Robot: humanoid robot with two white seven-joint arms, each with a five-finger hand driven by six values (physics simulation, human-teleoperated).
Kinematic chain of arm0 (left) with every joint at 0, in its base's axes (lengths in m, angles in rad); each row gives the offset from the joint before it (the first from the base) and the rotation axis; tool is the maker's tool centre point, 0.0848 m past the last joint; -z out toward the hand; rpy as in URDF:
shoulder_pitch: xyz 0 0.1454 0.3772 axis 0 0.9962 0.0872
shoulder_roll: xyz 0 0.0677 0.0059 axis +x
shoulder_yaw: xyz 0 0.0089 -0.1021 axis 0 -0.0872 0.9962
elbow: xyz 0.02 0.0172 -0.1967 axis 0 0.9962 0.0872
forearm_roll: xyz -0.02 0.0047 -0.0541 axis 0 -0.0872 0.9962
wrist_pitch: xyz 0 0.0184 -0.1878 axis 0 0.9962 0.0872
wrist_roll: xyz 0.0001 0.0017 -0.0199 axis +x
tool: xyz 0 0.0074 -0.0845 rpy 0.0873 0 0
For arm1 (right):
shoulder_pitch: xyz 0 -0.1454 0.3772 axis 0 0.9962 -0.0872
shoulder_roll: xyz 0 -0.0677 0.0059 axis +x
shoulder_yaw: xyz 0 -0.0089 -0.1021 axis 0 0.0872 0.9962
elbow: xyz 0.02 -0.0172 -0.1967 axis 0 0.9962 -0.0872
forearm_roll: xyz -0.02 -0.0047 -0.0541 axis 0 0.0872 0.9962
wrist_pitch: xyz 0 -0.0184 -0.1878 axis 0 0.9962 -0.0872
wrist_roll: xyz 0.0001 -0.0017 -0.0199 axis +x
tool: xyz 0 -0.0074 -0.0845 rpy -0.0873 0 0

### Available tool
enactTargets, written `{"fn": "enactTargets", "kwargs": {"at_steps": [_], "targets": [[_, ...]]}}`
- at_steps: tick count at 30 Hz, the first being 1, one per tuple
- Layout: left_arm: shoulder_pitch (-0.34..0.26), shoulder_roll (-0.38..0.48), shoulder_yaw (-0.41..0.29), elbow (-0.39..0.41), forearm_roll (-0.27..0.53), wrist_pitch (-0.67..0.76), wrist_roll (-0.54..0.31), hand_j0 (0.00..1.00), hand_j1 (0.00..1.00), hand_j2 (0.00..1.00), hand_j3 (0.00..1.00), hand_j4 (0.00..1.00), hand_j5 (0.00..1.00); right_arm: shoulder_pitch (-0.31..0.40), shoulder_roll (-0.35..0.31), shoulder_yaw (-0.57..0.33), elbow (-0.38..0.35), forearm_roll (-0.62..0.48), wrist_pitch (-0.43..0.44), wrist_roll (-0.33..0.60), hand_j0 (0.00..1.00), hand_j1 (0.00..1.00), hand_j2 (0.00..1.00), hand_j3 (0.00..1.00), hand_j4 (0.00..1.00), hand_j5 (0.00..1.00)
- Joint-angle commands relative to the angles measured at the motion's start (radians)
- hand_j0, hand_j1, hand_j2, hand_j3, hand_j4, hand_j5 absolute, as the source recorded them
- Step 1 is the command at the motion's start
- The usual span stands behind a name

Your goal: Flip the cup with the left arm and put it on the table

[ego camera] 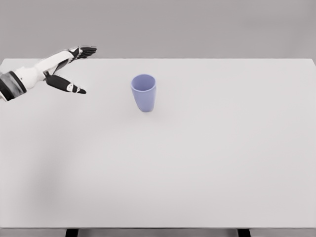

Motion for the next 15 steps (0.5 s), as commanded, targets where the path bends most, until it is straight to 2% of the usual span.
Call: {"fn": "enactTargets", "kwargs": {"at_steps": [1, 3, 15], "targets": [[0.000, 0.017, 0.000, 0.003, -0.098, -0.101, 0.000, 1.00, 1.00, 1.00, 1.00, 1.00, 1.00, 0.000, 0.000, -0.001, 0.000, 0.000, 0.000, 0.000, 1.00, 1.00, 1.00, 1.00, 1.00, 1.00], [0.003, 0.016, -0.002, 0.004, -0.121, -0.112, 0.000, 1.00, 1.00, 1.00, 1.00, 1.00, 1.00, 0.000, 0.000, 0.001, 0.000, 0.000, 0.000, 0.001, 1.00, 1.00, 1.00, 1.00, 1.00, 1.00], [0.005, 0.016, 0.002, 0.010, -0.121, -0.118, 0.000, 1.00, 1.00, 1.00, 1.00, 1.00, 1.00, 0.000, 0.000, -0.001, 0.000, 0.000, 0.000, 0.001, 1.00, 1.00, 1.00, 1.00, 1.00, 1.00]]}}
